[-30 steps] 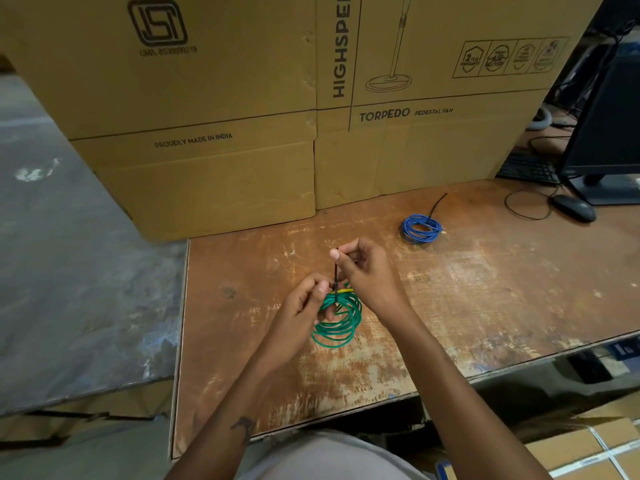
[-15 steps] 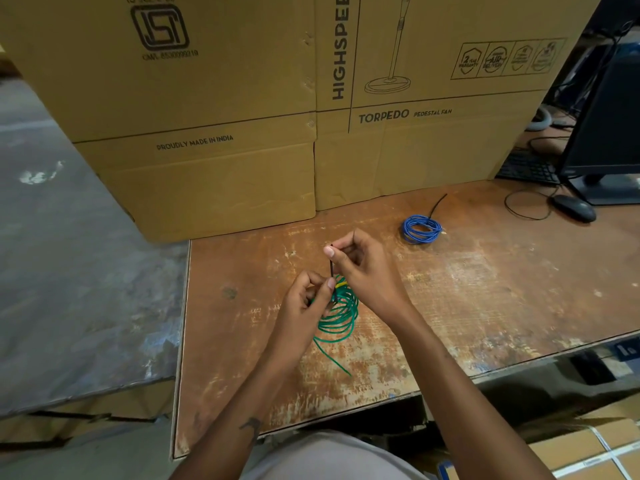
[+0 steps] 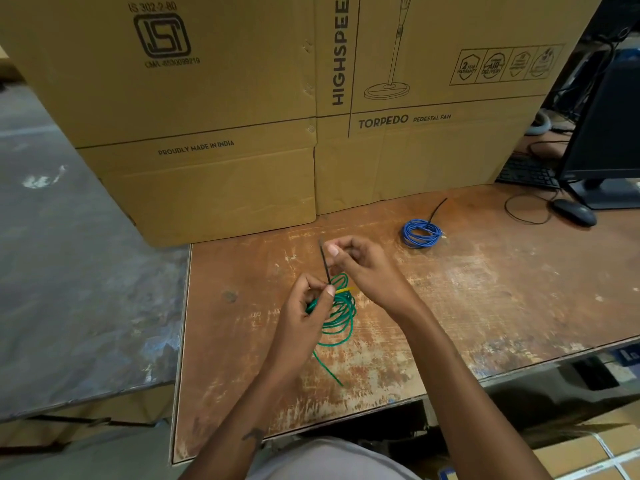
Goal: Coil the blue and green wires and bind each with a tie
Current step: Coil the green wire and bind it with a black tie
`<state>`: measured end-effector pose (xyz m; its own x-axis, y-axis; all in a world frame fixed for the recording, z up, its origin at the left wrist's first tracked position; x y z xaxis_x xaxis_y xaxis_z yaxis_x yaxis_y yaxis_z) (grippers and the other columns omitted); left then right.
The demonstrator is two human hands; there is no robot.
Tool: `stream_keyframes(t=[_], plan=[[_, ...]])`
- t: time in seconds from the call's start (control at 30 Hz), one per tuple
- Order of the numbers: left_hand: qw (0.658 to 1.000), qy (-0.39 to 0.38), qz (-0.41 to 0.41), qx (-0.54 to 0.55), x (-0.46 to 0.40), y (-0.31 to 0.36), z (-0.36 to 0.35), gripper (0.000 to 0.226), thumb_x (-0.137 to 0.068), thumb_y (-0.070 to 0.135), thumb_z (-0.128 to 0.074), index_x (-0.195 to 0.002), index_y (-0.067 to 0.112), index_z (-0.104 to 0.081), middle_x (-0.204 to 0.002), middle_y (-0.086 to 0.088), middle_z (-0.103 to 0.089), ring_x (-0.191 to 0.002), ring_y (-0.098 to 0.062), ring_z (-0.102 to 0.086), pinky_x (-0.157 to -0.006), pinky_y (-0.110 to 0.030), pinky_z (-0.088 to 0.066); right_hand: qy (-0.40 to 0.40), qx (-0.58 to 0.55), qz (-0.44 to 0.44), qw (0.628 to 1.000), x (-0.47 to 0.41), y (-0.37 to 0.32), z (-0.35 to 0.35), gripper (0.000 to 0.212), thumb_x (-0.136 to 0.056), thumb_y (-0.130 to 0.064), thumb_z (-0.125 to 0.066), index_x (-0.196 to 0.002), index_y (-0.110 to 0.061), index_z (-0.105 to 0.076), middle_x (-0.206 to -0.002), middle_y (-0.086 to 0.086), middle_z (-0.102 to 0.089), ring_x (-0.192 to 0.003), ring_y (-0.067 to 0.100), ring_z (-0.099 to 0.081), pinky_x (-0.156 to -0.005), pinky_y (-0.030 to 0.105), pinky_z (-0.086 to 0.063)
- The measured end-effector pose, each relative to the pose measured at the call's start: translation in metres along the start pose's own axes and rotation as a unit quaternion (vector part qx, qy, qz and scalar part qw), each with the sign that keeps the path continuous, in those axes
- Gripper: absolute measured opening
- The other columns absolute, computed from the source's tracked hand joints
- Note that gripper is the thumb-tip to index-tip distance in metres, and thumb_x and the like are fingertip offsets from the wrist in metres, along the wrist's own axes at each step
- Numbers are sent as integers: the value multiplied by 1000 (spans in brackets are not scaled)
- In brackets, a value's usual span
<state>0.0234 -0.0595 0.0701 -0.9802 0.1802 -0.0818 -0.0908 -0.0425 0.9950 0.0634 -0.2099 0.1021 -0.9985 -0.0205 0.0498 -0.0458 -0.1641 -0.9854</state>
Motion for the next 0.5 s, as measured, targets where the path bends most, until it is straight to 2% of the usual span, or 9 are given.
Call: stream_keyframes(t=[0.1, 0.23, 0.33, 0.4, 0.47, 0.5], plan=[[1000, 4, -5, 6, -4, 10, 4, 19, -103, 28, -59, -86, 22, -53, -69, 10, -51, -64, -7, -49, -63, -20, -41, -61, -2, -15, 998, 8, 6, 0, 30, -99, -30, -73, -126, -16, -72, -96, 6, -80, -97, 17, -75, -95, 40, -58], [1000, 3, 4, -3, -5, 10, 5, 22, -100, 37, -62, -87, 20, -55, -66, 14, -52, -63, -7, -50, -62, -21, -41, -43, -58, -28, 997, 14, 5, 4, 45, -93, -12, -79, -136, -11, -66, -87, -4, -80, -91, 7, -76, -83, 20, -56], [1000, -14, 12, -2, -6, 9, 4, 22, -100, 36, -61, -90, 17, -58, -65, 12, -54, -63, -6, -52, -63, -21, -42, -9, -43, -21, 999, 16, 5, 4, 28, -92, -11, -80, -120, -6, -75, -96, 5, -83, -98, 16, -79, -87, 25, -59], [1000, -26, 4, -11, -9, 9, 4, 24, -102, 28, -60, -86, 10, -55, -67, 3, -51, -64, -10, -49, -62, -24, -41, 10, -20, -8, 1000, 19, 8, 2, 13, -93, -13, -80, -105, -8, -80, -98, 9, -82, -100, 23, -79, -89, 32, -62], [999, -33, -7, -24, -12, 6, 4, 28, -103, 22, -58, -83, 7, -48, -71, -13, -45, -67, -16, -43, -63, -31, -37, 23, -26, -9, 999, 22, 11, -1, 2, -94, -14, -79, -96, -15, -80, -97, 7, -82, -97, 19, -79, -89, 34, -62], [999, -32, -7, -32, -12, 6, 4, 28, -104, 21, -58, -82, 8, -46, -73, -17, -42, -67, -18, -41, -63, -33, -35, 27, -28, -9, 999, 22, 13, -4, 5, -95, -13, -78, -93, -18, -78, -98, 5, -83, -95, 15, -78, -88, 32, -62]])
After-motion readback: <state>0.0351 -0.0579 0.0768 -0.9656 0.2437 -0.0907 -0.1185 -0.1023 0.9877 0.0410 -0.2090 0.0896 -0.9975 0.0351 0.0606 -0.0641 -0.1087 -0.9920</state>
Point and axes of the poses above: each hand's wrist, its own x-axis away from the middle knuckle, its own z-axis out of the back of the hand, y = z × x, the point moved 4 cm from there along -x, towards the middle knuckle
